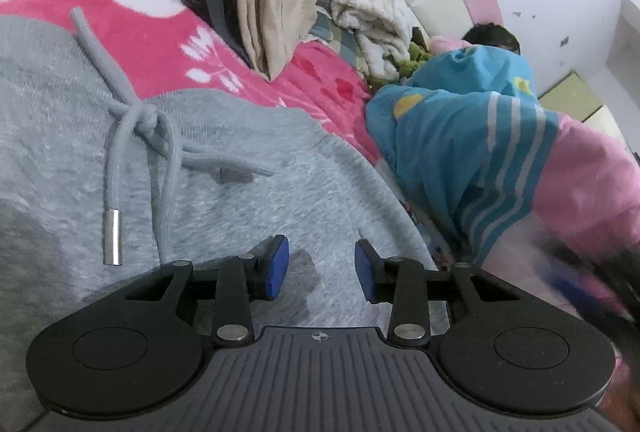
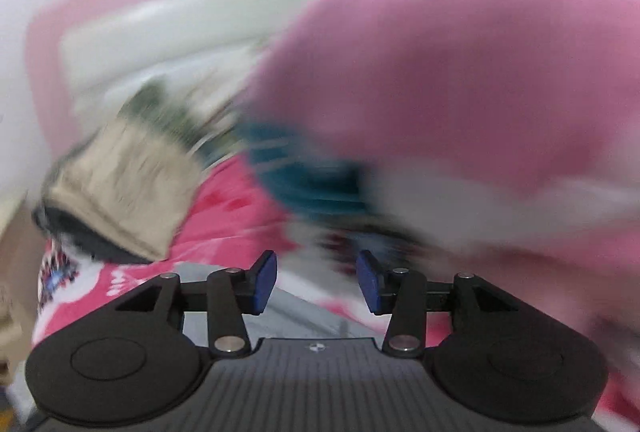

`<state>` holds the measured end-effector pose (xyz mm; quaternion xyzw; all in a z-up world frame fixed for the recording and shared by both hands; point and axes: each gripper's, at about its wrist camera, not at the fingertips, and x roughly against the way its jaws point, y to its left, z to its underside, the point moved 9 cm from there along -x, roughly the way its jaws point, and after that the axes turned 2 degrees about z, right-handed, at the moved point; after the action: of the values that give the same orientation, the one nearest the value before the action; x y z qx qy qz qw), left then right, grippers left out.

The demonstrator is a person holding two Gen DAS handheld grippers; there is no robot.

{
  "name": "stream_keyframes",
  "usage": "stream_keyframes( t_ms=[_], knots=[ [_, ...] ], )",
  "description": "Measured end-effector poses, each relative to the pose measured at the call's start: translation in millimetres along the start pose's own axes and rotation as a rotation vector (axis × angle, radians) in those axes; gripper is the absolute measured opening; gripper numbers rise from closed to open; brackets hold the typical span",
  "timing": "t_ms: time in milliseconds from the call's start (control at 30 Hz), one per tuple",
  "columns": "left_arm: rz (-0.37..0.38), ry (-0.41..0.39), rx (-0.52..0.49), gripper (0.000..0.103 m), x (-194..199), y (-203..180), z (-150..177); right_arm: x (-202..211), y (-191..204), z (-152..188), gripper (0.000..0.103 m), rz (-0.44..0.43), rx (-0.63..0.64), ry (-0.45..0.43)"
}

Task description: Fold clothes

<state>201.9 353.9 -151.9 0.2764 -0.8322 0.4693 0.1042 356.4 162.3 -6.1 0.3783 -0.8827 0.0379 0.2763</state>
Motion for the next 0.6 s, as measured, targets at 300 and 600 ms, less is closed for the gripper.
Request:
stream_keyframes(
  t_ms=[300, 600],
  knots=[
    [0.027, 0.009, -0.065, 0.04, 7, -17, 2, 371, -182, 118, 0.064, 0.586, -0.397, -0.258],
    [0.226, 0.35, -0.399, 0.042, 2, -111, 111, 516, -241, 238, 0.066, 0.749, -0.737, -0.339]
  ],
)
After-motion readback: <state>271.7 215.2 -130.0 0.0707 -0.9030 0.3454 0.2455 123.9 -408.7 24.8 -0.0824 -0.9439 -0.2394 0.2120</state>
